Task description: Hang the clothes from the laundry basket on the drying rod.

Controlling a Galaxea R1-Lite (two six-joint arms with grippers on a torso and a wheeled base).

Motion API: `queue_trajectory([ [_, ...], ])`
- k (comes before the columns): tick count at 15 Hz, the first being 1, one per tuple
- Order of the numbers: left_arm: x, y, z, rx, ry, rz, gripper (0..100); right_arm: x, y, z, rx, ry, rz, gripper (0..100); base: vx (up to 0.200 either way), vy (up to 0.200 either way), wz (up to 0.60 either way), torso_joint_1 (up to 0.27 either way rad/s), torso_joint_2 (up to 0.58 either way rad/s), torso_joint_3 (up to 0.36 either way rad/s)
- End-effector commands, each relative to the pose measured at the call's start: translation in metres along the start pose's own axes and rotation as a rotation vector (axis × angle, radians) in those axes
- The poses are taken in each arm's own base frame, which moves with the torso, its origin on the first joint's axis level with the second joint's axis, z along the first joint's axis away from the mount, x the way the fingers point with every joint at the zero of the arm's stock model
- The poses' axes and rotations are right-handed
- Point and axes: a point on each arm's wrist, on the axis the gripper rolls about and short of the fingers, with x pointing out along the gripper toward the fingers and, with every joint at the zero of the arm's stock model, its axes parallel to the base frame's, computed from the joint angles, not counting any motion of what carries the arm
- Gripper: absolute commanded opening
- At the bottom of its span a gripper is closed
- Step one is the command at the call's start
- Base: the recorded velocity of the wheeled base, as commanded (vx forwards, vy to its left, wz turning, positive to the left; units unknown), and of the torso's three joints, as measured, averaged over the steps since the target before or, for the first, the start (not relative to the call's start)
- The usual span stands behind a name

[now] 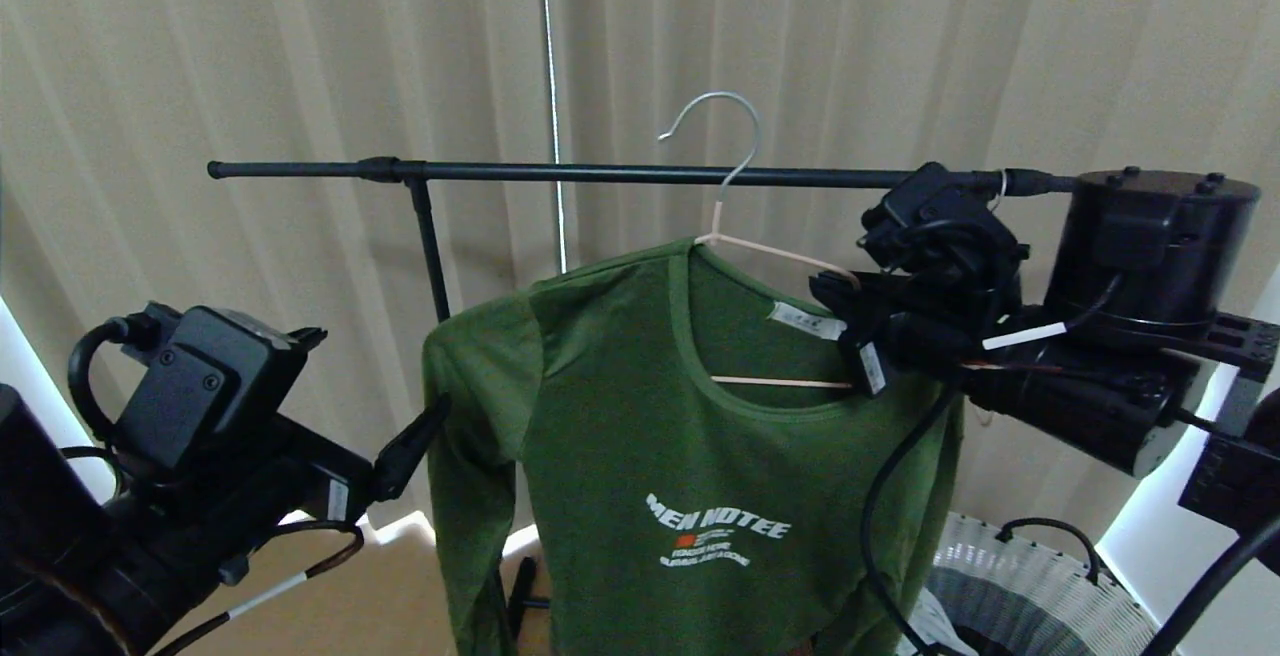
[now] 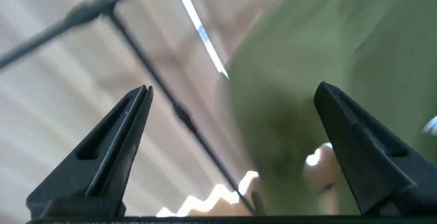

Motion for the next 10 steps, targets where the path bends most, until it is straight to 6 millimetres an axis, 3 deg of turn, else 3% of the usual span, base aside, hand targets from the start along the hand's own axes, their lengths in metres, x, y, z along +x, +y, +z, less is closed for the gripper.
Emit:
queue_trajectory([
  [1,-0.007,0.008,-0.019,-0.007,0.052,-0.007,100,-0.019,-0.011,0.008,0.012,-0.044,-0.027,0,0.0,0.0,0.0,0.0,0.0,0.0],
  [4,-0.007,0.008,-0.021,-0.015,0.002,-0.151,100,-0.027,-0.014,0.013,0.016,-0.069,-0.03,0,0.0,0.0,0.0,0.0,0.0,0.0],
  [9,0.011,0.006,-0.02,-0.048,0.014,-0.179,100,-0.035,-0.013,0.013,0.016,-0.08,-0.022,0,0.0,0.0,0.0,0.0,0.0,0.0],
  [10,0.014,0.006,-0.02,-0.048,0.017,-0.18,0,-0.037,-0.014,0.015,0.018,-0.087,-0.025,0,0.0,0.0,0.0,0.0,0.0,0.0],
])
